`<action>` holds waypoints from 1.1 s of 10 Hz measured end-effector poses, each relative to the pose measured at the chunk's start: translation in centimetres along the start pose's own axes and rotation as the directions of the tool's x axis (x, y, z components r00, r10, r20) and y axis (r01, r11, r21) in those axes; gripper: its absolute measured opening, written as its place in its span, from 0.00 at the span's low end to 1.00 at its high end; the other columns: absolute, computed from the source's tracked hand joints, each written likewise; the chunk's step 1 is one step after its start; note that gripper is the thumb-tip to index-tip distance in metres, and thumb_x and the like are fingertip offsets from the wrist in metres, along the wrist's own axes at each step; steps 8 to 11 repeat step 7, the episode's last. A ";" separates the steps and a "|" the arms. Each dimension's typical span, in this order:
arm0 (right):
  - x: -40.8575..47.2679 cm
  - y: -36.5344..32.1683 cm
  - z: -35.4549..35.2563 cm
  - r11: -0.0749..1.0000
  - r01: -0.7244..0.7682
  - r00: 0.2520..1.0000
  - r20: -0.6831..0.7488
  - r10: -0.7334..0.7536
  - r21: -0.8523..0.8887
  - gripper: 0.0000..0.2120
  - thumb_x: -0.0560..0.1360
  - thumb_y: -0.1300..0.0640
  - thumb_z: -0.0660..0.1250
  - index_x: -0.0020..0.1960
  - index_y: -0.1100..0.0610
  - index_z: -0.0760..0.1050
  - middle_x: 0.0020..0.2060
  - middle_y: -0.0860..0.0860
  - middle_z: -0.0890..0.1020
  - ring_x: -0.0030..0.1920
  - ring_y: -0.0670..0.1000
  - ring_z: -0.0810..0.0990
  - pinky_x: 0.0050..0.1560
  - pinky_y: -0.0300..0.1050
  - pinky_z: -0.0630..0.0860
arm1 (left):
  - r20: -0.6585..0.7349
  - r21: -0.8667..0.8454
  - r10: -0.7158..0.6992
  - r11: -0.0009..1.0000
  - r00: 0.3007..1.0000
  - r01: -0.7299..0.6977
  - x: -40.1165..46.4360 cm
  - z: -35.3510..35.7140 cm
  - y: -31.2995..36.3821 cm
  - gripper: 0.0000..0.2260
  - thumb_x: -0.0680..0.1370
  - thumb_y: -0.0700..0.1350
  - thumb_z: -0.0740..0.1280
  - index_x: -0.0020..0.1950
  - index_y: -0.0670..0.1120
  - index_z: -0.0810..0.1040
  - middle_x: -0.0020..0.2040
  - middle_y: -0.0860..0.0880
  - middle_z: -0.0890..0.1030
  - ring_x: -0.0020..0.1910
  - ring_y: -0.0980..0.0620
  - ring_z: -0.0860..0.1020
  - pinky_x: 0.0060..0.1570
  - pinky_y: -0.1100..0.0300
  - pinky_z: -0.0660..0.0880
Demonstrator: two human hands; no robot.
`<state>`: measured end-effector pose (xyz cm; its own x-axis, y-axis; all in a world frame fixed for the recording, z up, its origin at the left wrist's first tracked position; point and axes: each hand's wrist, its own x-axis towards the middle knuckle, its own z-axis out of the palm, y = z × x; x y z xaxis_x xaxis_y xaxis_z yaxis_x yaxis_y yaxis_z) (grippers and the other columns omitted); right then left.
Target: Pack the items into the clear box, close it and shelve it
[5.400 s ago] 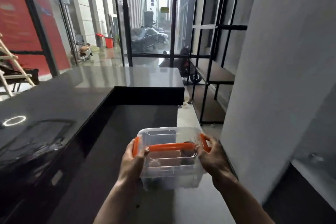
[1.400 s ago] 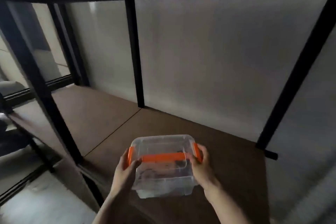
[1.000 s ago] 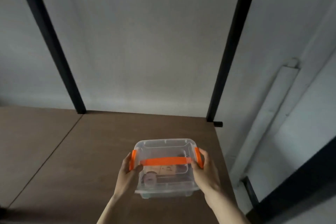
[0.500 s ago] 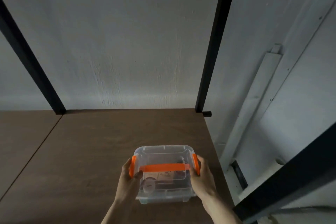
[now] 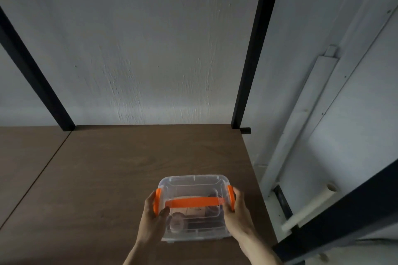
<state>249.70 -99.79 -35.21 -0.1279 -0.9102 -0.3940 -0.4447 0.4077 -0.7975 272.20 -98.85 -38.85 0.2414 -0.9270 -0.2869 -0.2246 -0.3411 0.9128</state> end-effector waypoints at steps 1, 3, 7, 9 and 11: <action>0.0 0.3 0.0 0.999 0.006 1.000 -0.013 -0.006 -0.038 0.25 0.83 0.48 0.56 0.77 0.49 0.54 0.65 0.51 0.75 0.56 0.51 0.79 0.55 0.49 0.79 | -0.020 0.034 0.002 0.999 1.000 -0.002 0.0 -0.1 -0.4 0.27 0.80 0.36 0.65 0.77 0.46 0.63 0.67 0.43 0.73 0.58 0.45 0.77 0.41 0.61 0.81; -1.7 0.5 -0.3 0.976 0.026 0.989 -0.135 -0.056 -0.215 0.33 0.80 0.39 0.57 0.78 0.54 0.55 0.68 0.53 0.75 0.63 0.54 0.79 0.62 0.54 0.78 | -0.048 0.143 -0.014 0.990 0.999 0.020 -1.4 -0.8 -0.1 0.28 0.80 0.44 0.66 0.79 0.49 0.62 0.68 0.45 0.77 0.61 0.44 0.79 0.56 0.49 0.76; -9.1 0.5 -0.9 0.717 0.210 0.904 -0.148 -0.402 -0.664 0.20 0.79 0.40 0.57 0.68 0.47 0.68 0.57 0.45 0.77 0.55 0.46 0.78 0.50 0.37 0.74 | -0.035 0.650 0.216 0.747 0.976 -0.142 -9.3 -5.9 1.8 0.22 0.77 0.64 0.62 0.70 0.62 0.67 0.66 0.53 0.76 0.61 0.47 0.78 0.47 0.54 0.71; -9.1 0.5 -0.9 0.717 0.210 0.904 -0.148 -0.402 -0.664 0.20 0.79 0.40 0.57 0.68 0.47 0.68 0.57 0.45 0.77 0.55 0.46 0.78 0.50 0.37 0.74 | -0.035 0.650 0.216 0.747 0.976 -0.142 -9.3 -5.9 1.8 0.22 0.77 0.64 0.62 0.70 0.62 0.67 0.66 0.53 0.76 0.61 0.47 0.78 0.47 0.54 0.71; -9.1 0.5 -0.9 0.717 0.210 0.904 -0.148 -0.402 -0.664 0.20 0.79 0.40 0.57 0.68 0.47 0.68 0.57 0.45 0.77 0.55 0.46 0.78 0.50 0.37 0.74 | -0.035 0.650 0.216 0.747 0.976 -0.142 -9.3 -5.9 1.8 0.22 0.77 0.64 0.62 0.70 0.62 0.67 0.66 0.53 0.76 0.61 0.47 0.78 0.47 0.54 0.71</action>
